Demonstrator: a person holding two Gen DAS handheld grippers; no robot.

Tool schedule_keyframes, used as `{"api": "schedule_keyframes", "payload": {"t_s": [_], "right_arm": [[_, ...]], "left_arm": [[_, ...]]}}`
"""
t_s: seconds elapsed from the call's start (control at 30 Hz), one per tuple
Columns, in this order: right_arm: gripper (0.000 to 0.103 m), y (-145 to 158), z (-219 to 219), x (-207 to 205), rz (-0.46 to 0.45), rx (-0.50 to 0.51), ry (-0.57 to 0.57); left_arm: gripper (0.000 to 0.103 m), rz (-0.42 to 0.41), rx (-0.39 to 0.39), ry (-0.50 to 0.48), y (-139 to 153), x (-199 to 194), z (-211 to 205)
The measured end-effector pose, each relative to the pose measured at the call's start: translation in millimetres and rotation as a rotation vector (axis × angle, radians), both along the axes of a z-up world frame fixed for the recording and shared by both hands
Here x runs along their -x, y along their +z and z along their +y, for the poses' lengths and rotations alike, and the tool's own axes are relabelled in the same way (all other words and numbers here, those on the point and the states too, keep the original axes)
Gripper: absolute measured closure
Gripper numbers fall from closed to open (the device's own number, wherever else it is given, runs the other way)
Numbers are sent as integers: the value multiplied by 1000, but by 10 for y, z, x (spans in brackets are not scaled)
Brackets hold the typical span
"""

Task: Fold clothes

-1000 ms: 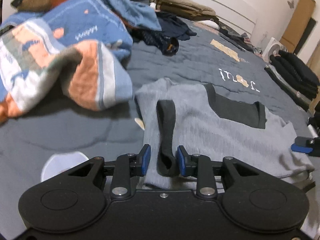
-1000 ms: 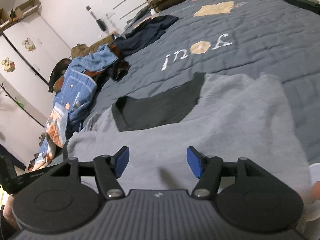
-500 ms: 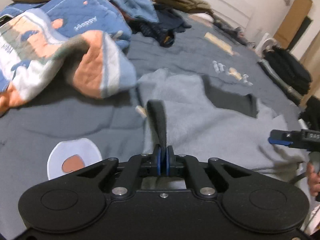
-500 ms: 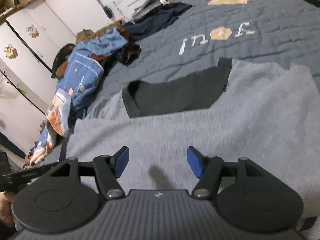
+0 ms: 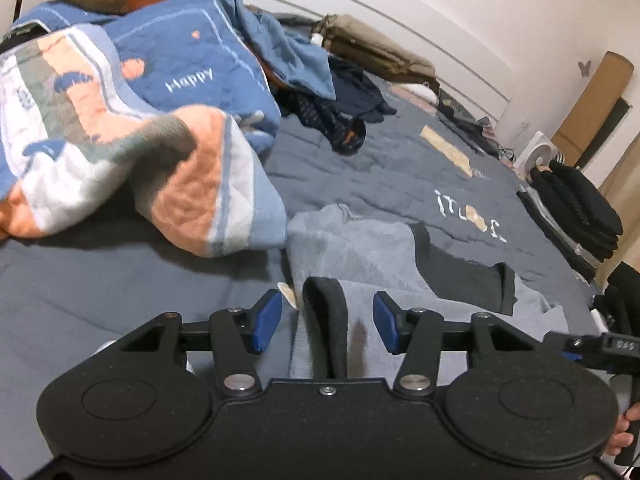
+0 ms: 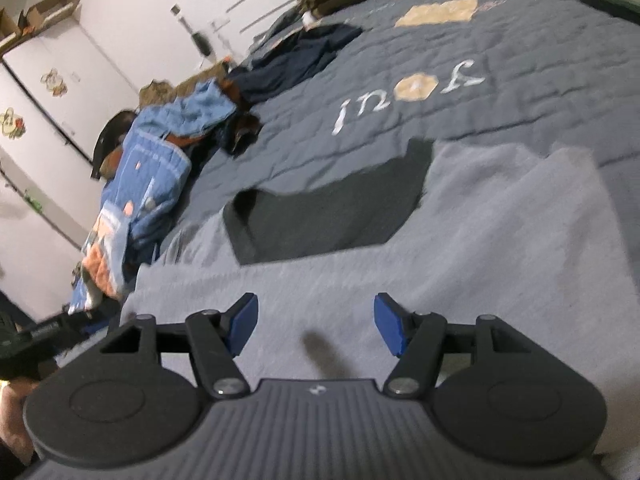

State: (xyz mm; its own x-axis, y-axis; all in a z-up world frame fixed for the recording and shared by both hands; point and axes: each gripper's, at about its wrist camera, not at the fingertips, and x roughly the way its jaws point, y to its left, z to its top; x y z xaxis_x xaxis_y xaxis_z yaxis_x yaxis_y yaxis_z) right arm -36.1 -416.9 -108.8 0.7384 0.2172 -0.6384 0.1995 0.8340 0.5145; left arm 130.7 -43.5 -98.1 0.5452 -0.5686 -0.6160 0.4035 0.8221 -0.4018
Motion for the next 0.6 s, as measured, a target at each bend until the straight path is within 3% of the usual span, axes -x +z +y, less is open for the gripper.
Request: {"api": "schedule_keyframes", "payload": {"t_s": [0.03,0.13,0.17,0.27,0.4,0.47,0.6], "right_arm": [[40,8,-56,10,-4,-1,-17],[40,24,-232,41,-13,-7,-72],[40,24,-297,54,-15,-11,-94],[40,49,-517,133,-33,10,-180],[40,73,-784,222,-47,10,-265],[40,77,-881,251,-46,23,-296],[40,95,-992,285,-38,65,-326]], "left_arm": [[54,-2,-11,-1,-18,-13,-18],[92,-12,-32,-12,-51,-55,-53],[94,-37,-22,-7,-19,-42,-38],[96,-130,19,19,108,21,32],[96,-94,-55,15,36,17,5],[90,-70,-96,11,-7,12,-12],[87,-69,-69,21,46,28,30]]}}
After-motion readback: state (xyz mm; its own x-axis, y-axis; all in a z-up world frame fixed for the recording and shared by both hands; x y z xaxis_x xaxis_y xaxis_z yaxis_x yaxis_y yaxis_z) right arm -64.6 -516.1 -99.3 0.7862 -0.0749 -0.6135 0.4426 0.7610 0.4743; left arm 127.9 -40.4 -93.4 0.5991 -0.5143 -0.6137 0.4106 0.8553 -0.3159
